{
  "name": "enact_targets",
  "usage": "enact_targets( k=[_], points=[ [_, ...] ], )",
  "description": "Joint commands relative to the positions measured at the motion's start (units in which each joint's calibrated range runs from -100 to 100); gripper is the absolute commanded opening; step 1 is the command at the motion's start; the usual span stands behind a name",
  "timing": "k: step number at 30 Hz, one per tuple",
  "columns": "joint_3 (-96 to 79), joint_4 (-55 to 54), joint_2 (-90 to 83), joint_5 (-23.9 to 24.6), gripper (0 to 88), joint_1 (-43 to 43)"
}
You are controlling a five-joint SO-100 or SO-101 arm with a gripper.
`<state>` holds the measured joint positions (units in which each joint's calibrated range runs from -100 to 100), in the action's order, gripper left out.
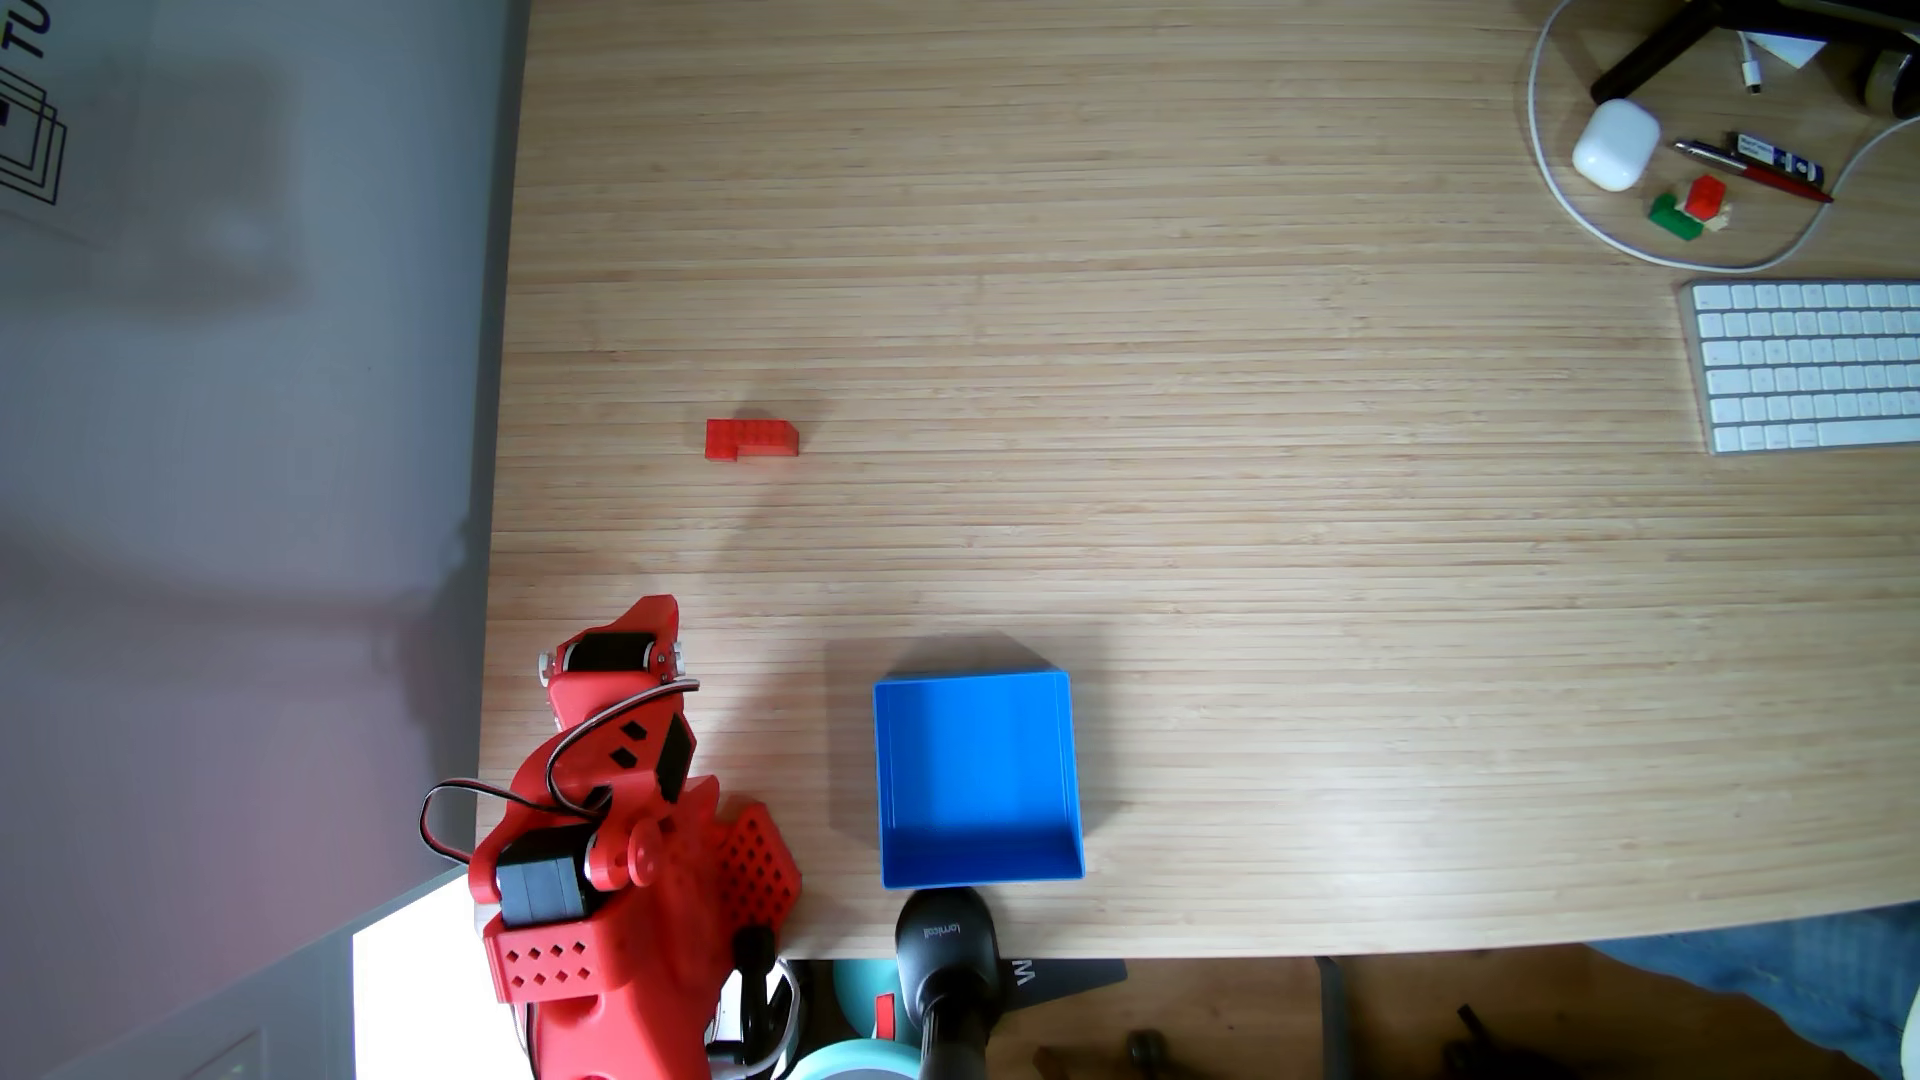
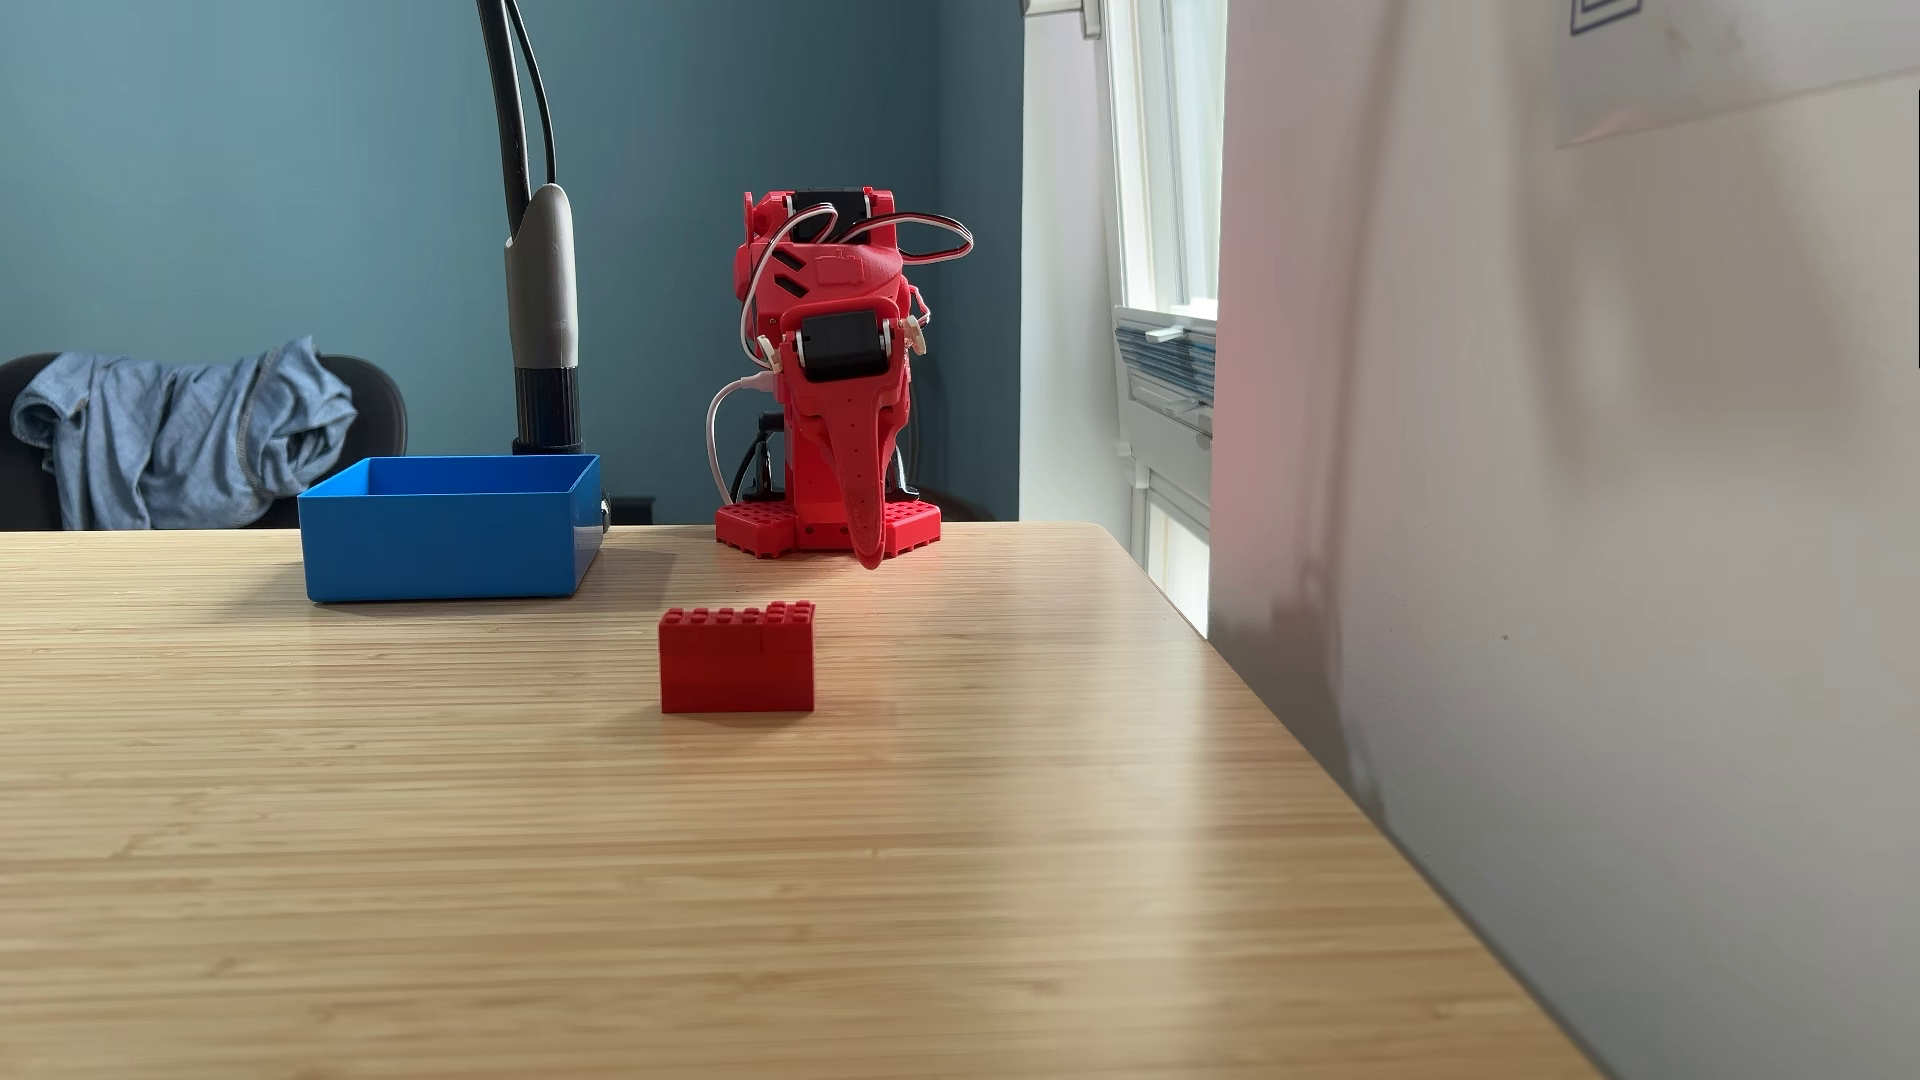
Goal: Put the red lego brick in blue bin
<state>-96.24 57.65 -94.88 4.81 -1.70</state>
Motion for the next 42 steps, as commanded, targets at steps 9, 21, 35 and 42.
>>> enact_targets(
  k=[9,21,35,42],
  points=[
    [15.75,4.84,0.43,0.68,0.0,-1.80],
    [31.00,8.82,12.85,1.17,0.1,-0.50],
    [56.14,8.66,48.89,-1.17,11.1,7.94],
    [66.12,8.66,63.89,-2.78,23.5,12.19]
  ],
)
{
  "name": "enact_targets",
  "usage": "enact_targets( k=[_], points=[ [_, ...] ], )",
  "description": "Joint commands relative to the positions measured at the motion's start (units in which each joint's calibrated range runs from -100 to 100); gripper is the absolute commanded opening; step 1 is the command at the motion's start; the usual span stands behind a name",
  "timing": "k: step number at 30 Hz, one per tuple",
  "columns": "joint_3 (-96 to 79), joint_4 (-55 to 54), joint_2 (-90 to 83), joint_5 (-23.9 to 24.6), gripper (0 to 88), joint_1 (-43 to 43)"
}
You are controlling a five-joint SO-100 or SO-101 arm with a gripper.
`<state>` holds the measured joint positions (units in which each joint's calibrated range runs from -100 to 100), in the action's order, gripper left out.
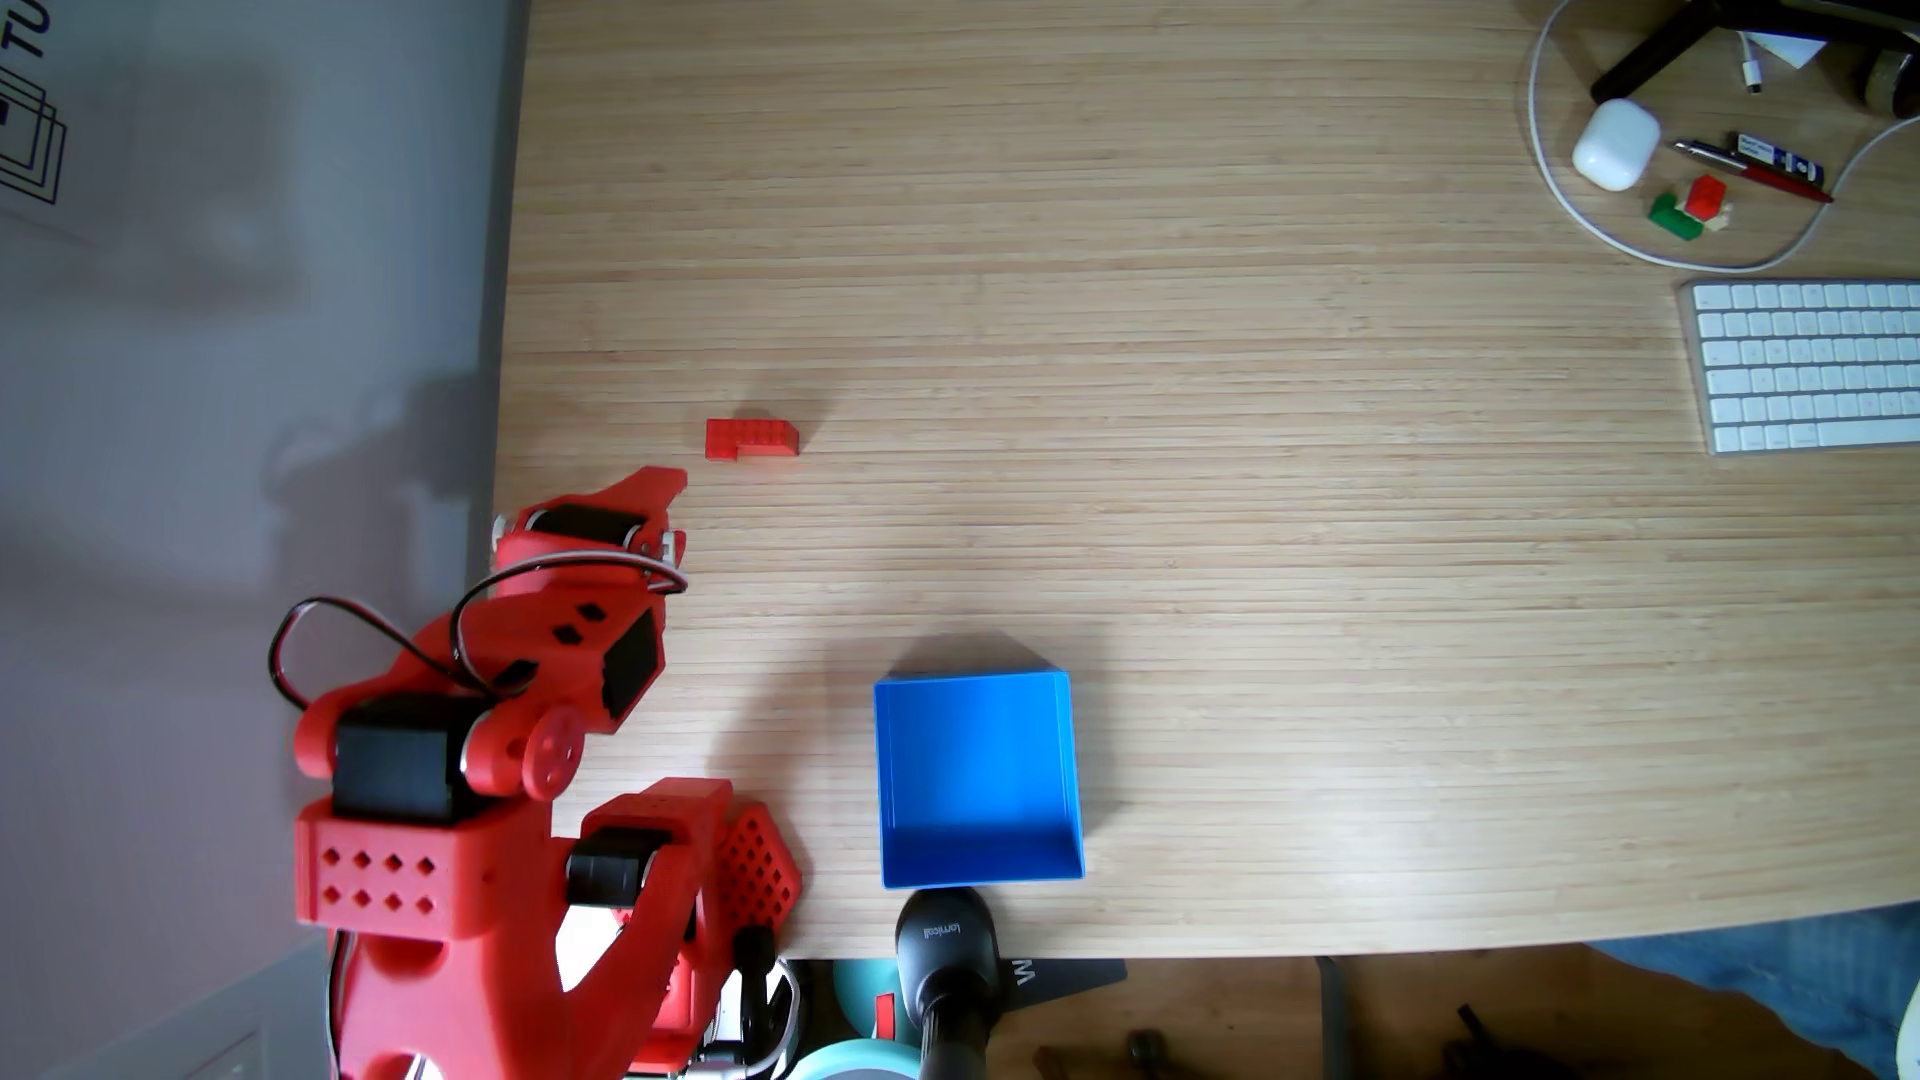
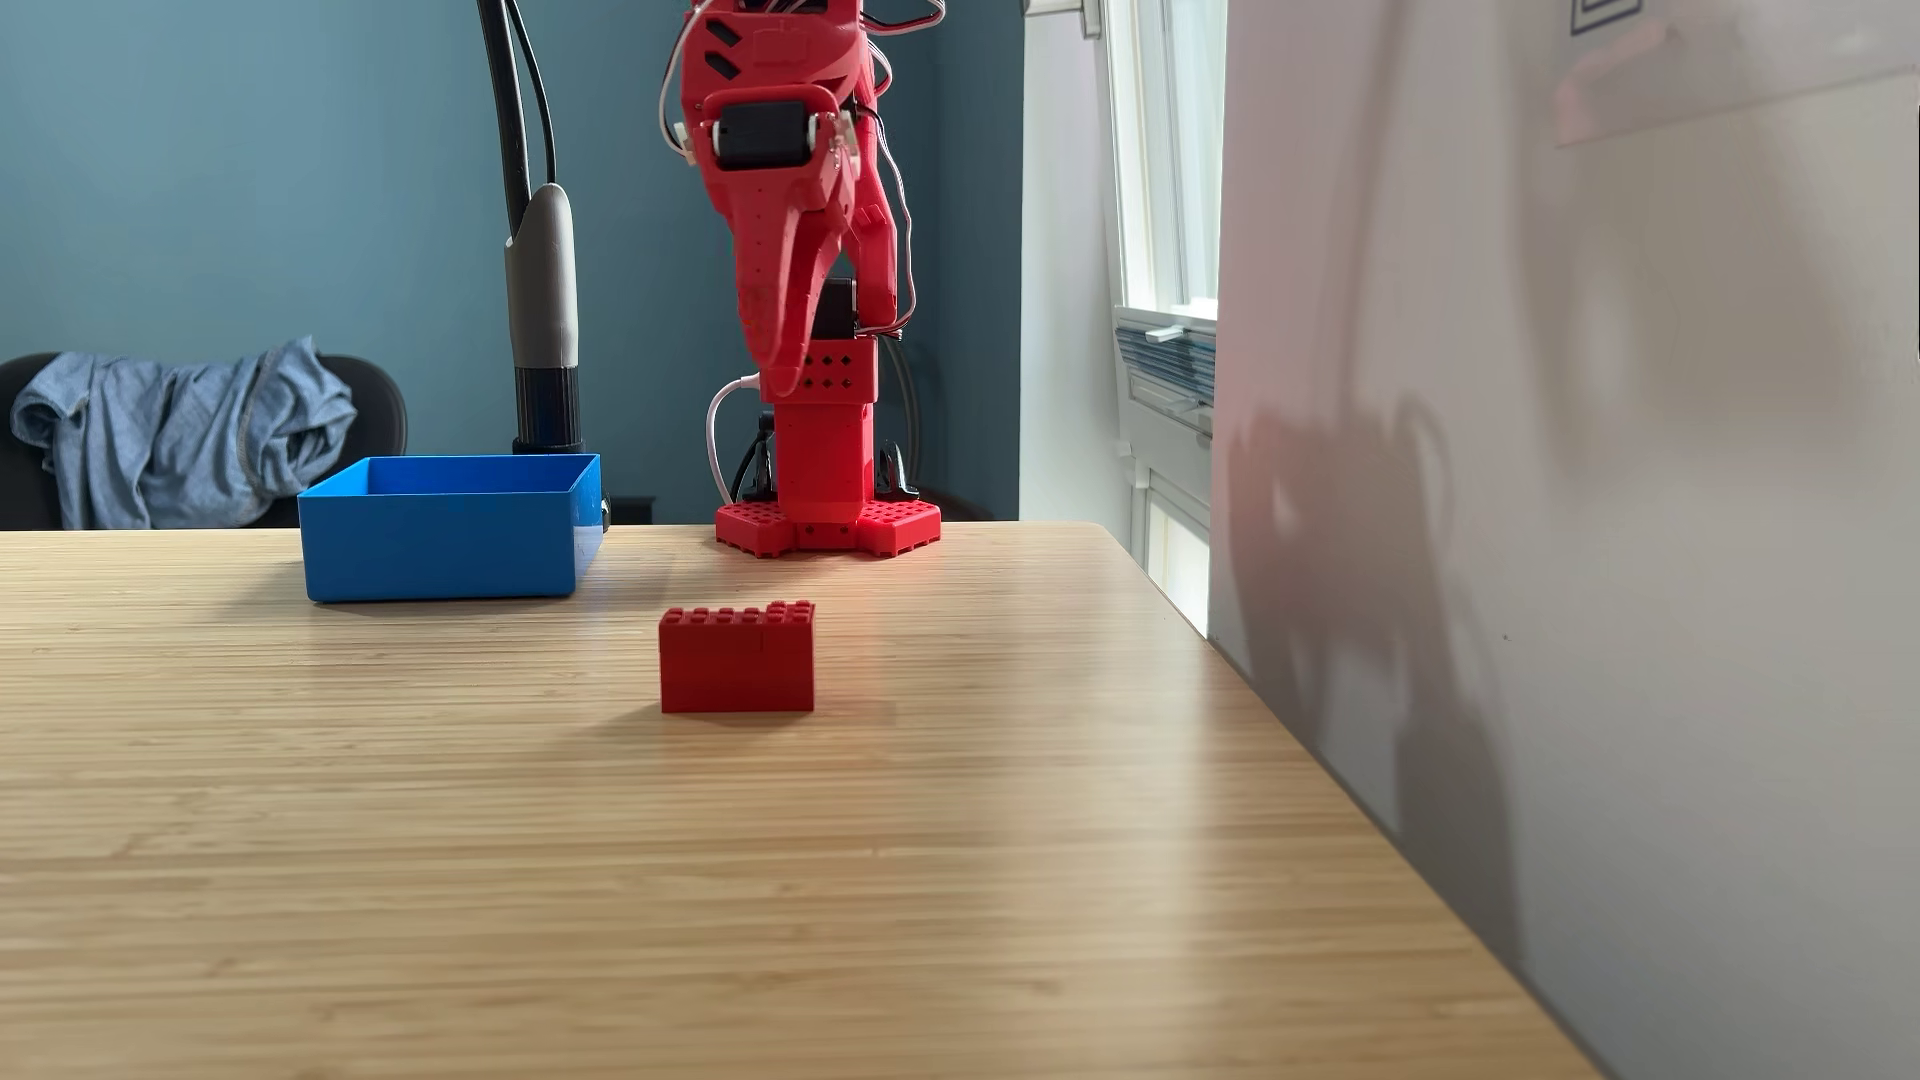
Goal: Put the red lego brick in blue bin
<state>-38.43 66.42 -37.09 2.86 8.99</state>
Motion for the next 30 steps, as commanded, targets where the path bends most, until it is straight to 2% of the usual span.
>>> enact_targets(
  k=[1,7,17,30],
  points=[
    [9.12,-0.12,7.67,-1.17,24.4,1.65],
    [13.11,-0.12,15.79,-2.49,27.5,1.94],
    [20.82,0.29,29.38,-3.71,26.3,1.94],
    [39.06,4.59,47.77,-3.96,24.4,2.08]
  ],
)
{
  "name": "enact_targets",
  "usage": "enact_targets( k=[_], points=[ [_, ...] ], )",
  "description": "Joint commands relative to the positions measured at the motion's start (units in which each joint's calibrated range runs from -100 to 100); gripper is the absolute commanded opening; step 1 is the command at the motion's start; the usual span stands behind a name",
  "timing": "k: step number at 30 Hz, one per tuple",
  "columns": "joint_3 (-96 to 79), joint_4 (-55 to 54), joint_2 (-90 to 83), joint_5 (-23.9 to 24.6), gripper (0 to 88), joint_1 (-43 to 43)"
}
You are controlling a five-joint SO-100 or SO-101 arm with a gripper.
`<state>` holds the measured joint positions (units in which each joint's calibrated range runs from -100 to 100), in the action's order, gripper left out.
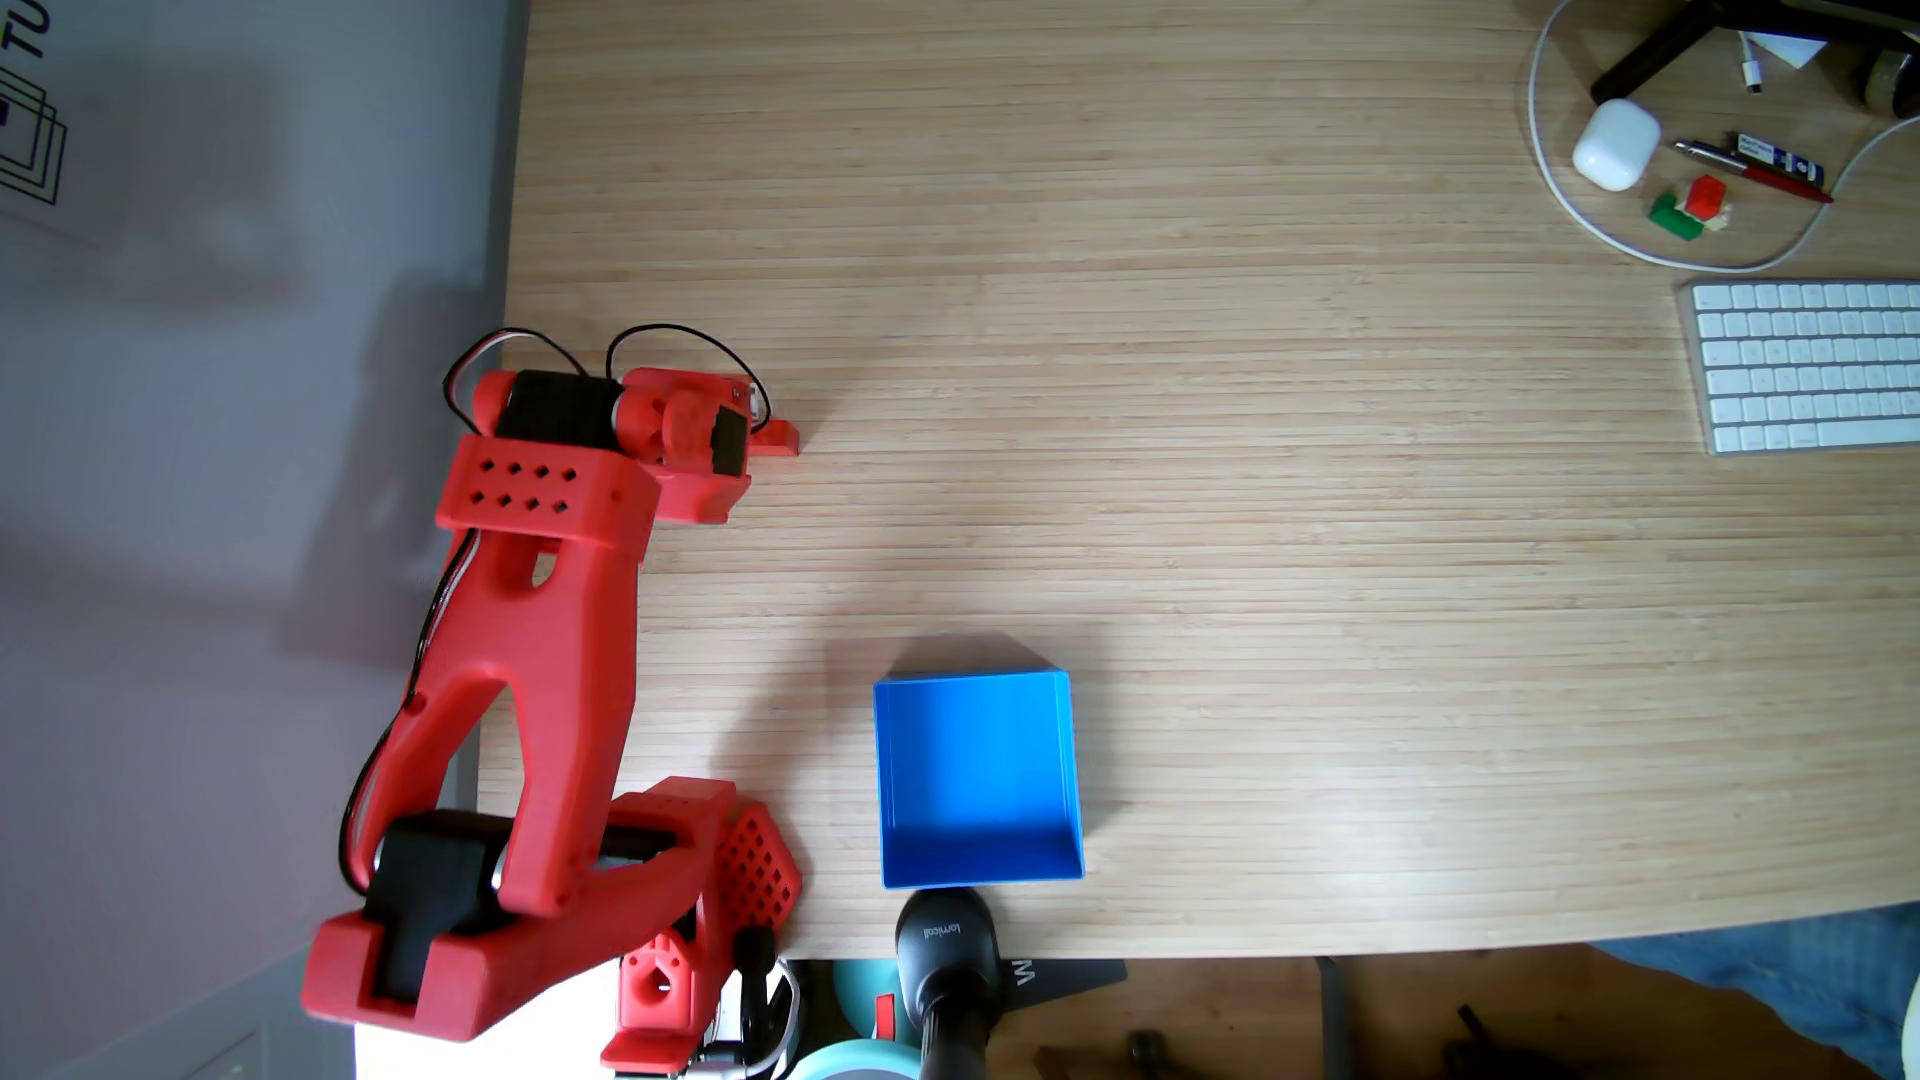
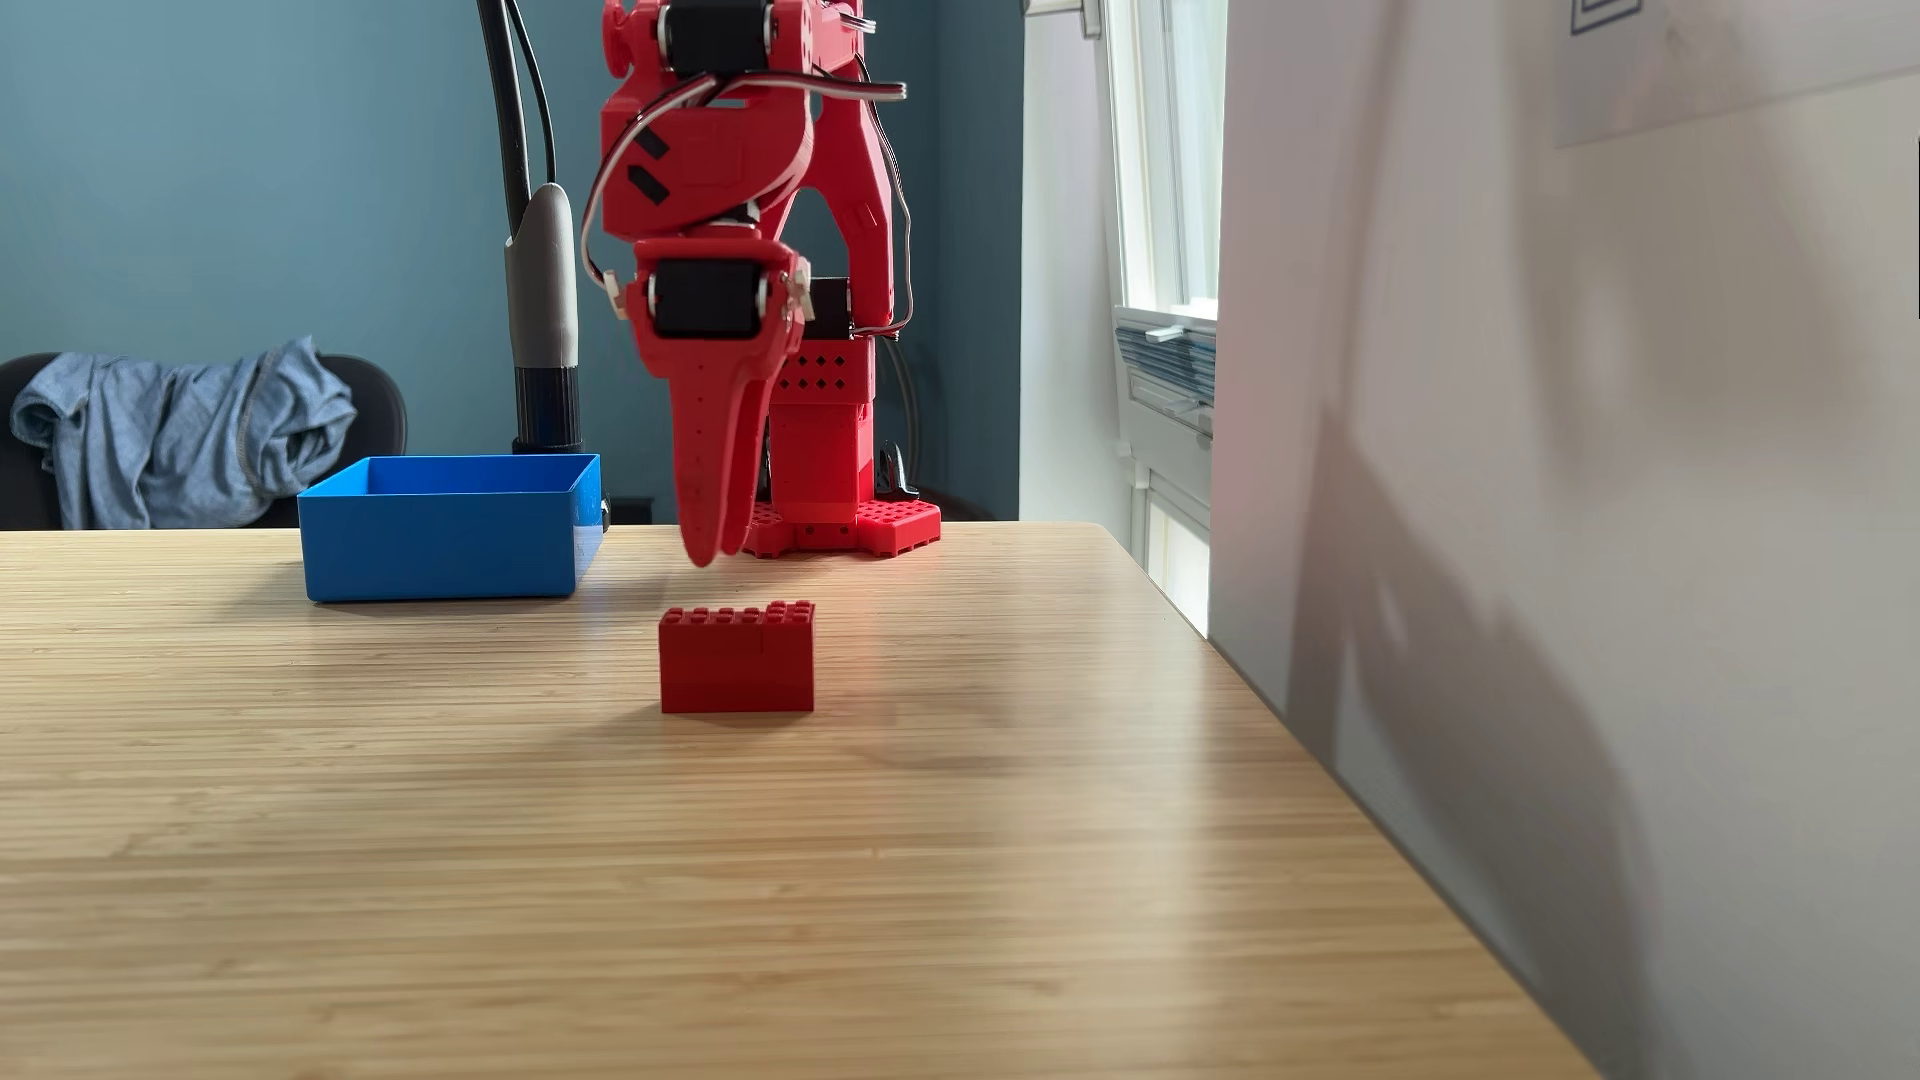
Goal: Put the red lego brick in blue bin
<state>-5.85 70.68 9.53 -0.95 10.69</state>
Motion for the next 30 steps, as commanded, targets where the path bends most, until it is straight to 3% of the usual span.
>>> enact_targets(
  k=[1,19,27,30],
  points=[
    [7.39,0.33,2.15,-0.15,24.4,0.31],
    [16.56,0.17,17.06,-0.54,17.7,-0.12],
    [18.65,-0.08,19.55,-0.10,9.2,-0.34],
    [19.28,-0.08,19.55,0.44,2.0,-0.41]
  ],
)
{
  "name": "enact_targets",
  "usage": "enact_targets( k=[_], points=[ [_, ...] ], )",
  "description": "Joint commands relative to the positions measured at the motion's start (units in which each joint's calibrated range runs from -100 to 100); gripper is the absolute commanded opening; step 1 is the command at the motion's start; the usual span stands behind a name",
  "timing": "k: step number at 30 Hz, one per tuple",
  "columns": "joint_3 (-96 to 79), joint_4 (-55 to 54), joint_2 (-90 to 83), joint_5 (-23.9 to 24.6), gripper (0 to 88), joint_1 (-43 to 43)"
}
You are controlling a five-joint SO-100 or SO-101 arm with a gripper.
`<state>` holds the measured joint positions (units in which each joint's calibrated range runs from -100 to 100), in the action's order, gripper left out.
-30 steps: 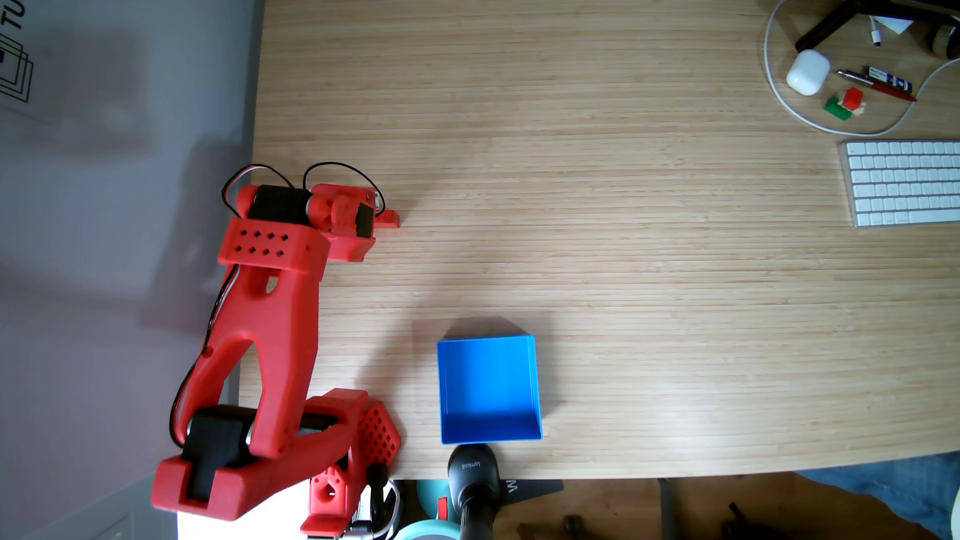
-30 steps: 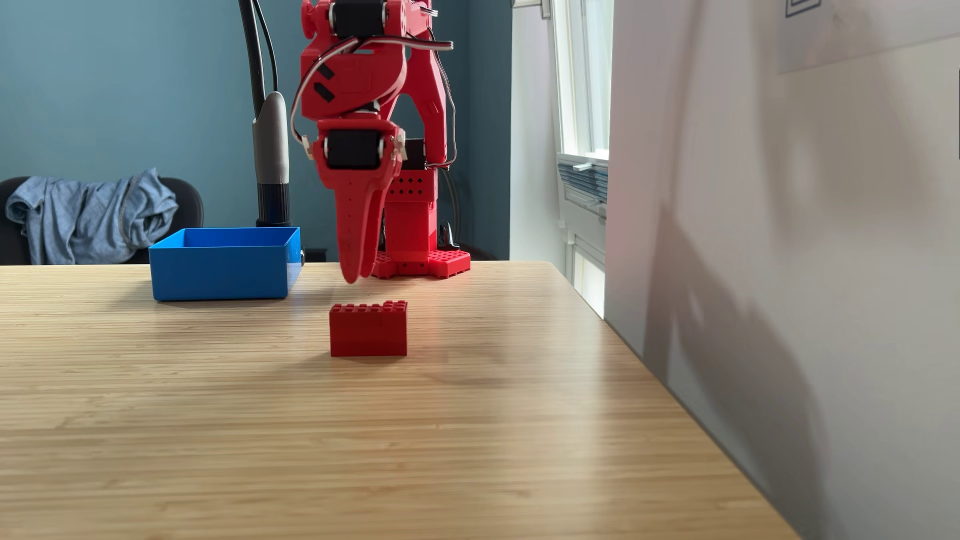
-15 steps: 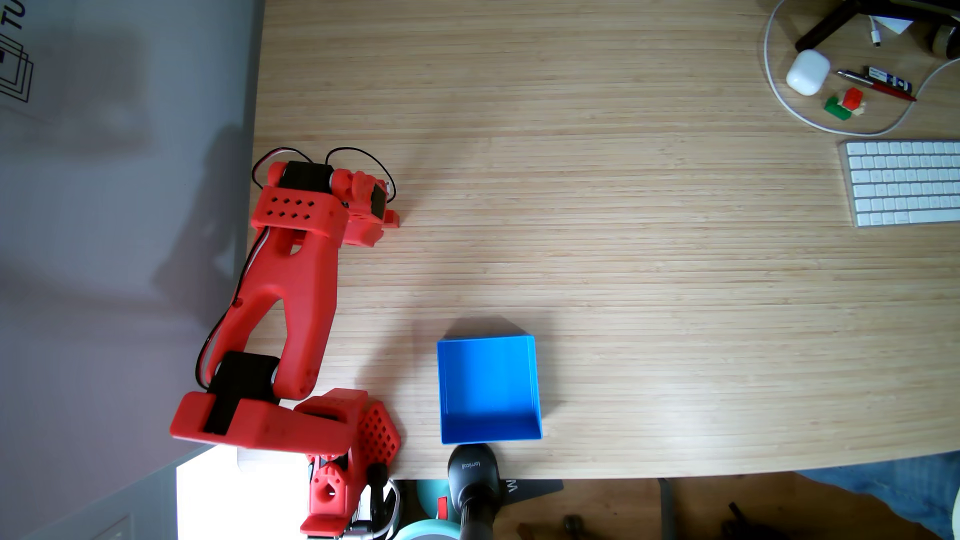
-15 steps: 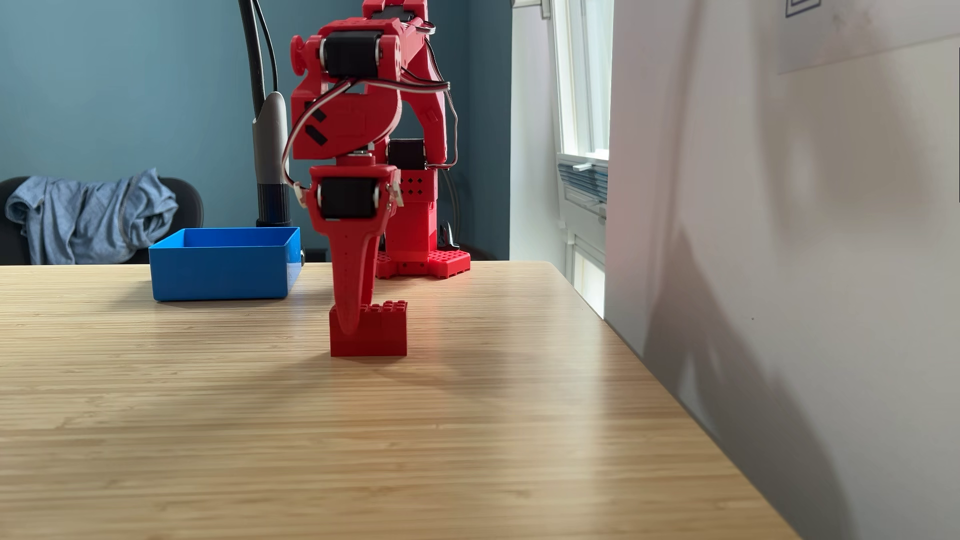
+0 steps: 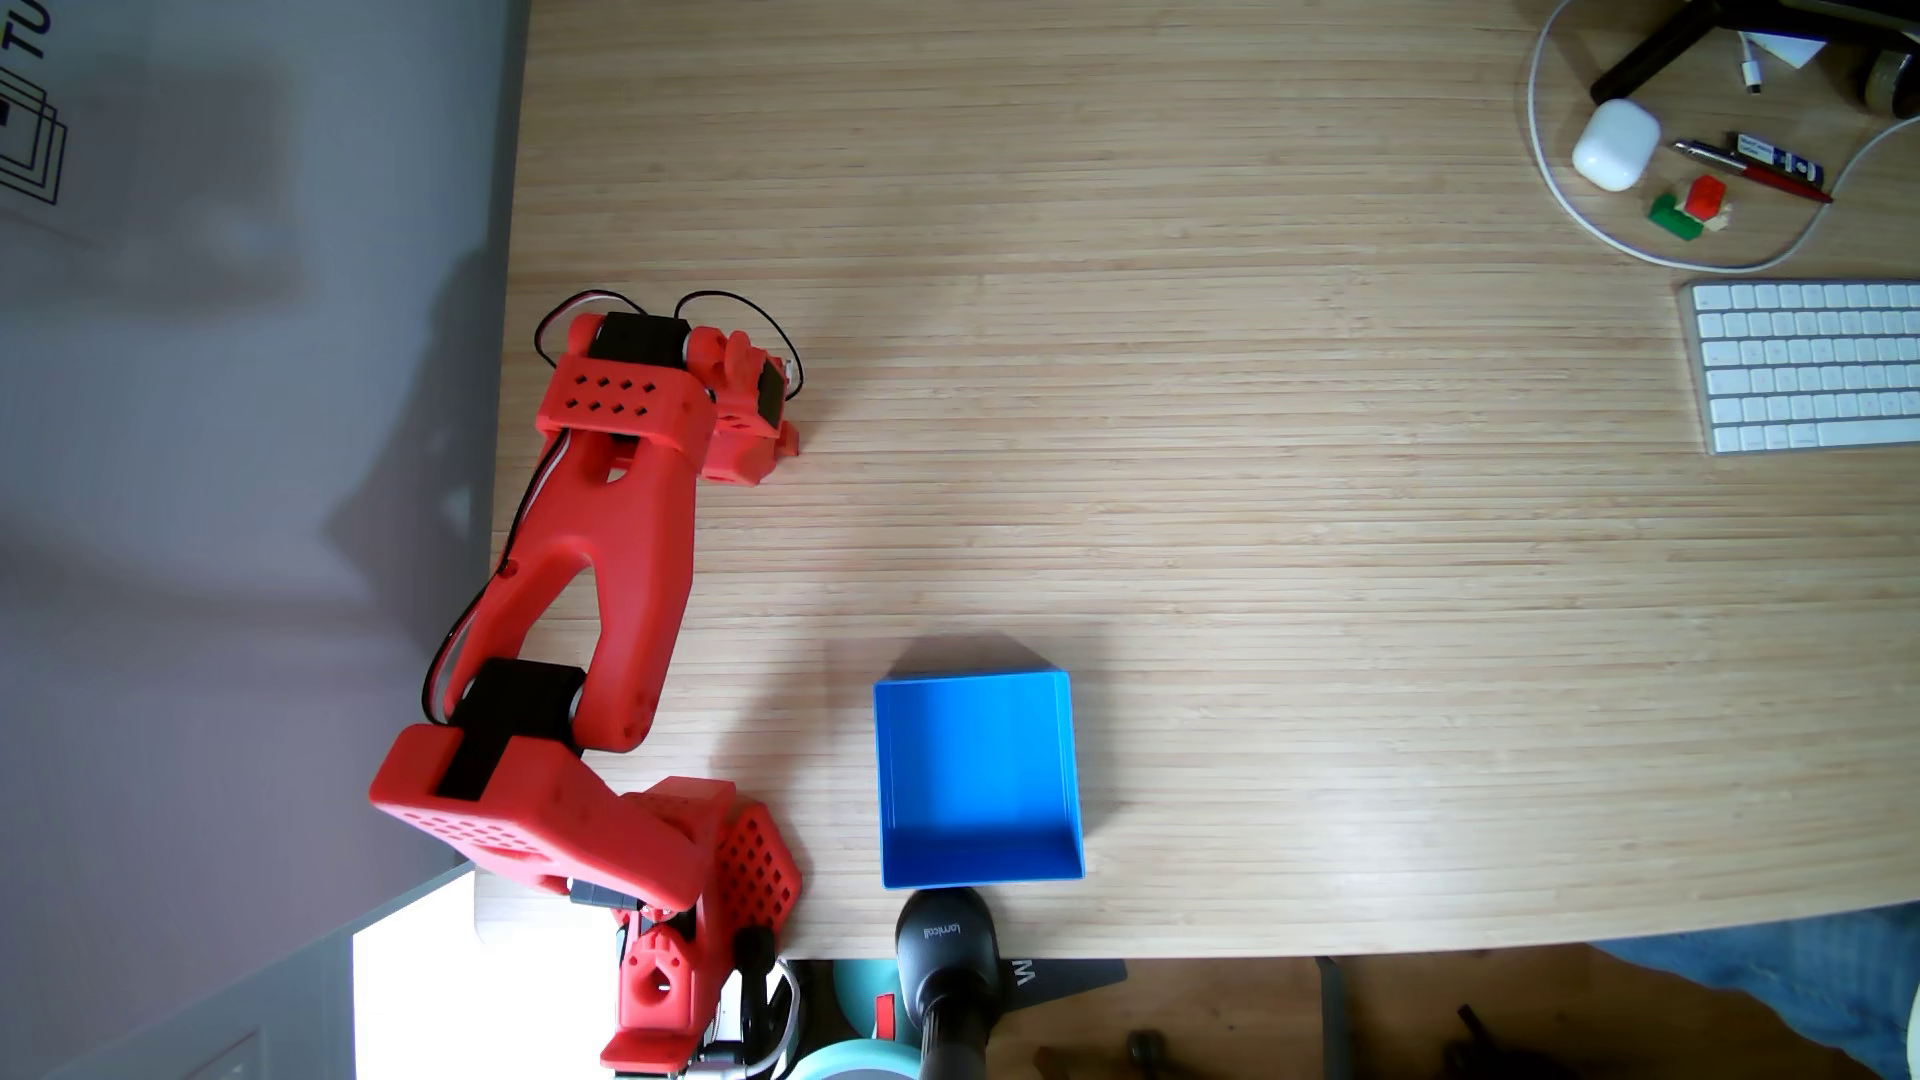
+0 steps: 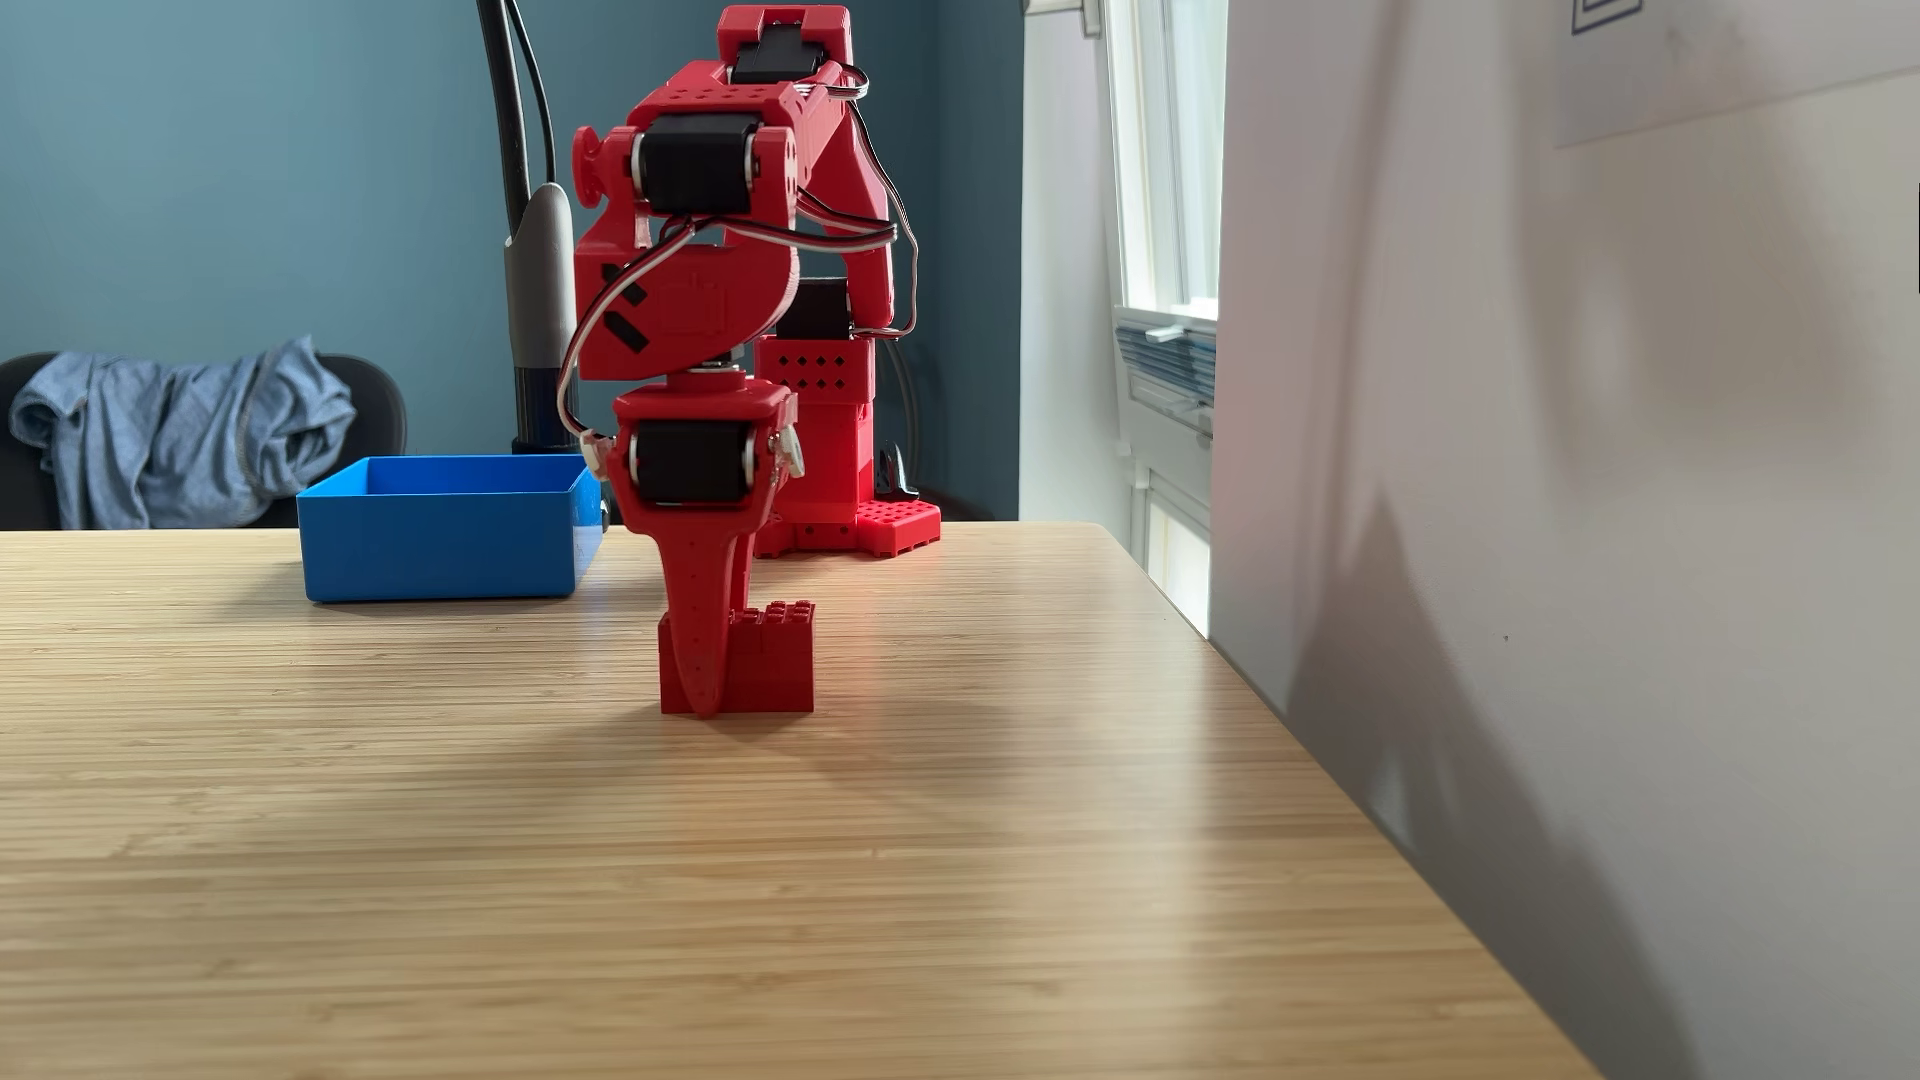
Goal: Put the red lego brick in blue bin
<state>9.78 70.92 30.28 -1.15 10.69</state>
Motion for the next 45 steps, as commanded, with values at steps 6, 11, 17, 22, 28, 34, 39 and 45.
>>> enact_targets(
  k=[6,11,17,22,28,34,39,45],
  points=[
    [2.74,-0.15,-1.95,1.51,0.1,0.17],
    [-1.25,0.58,-2.11,1.81,0.1,1.39],
    [4.92,11.13,-4.43,2.34,0.1,5.72],
    [4.74,13.16,-13.46,1.22,0.1,9.40],
    [-0.89,14.71,-23.74,-0.98,0.1,15.02],
    [-10.33,14.87,-32.85,-3.08,0.1,22.24],
    [-15.32,14.87,-38.73,-5.32,0.1,28.37],
    [-19.67,14.79,-42.54,-9.13,0.1,35.94]
  ],
)
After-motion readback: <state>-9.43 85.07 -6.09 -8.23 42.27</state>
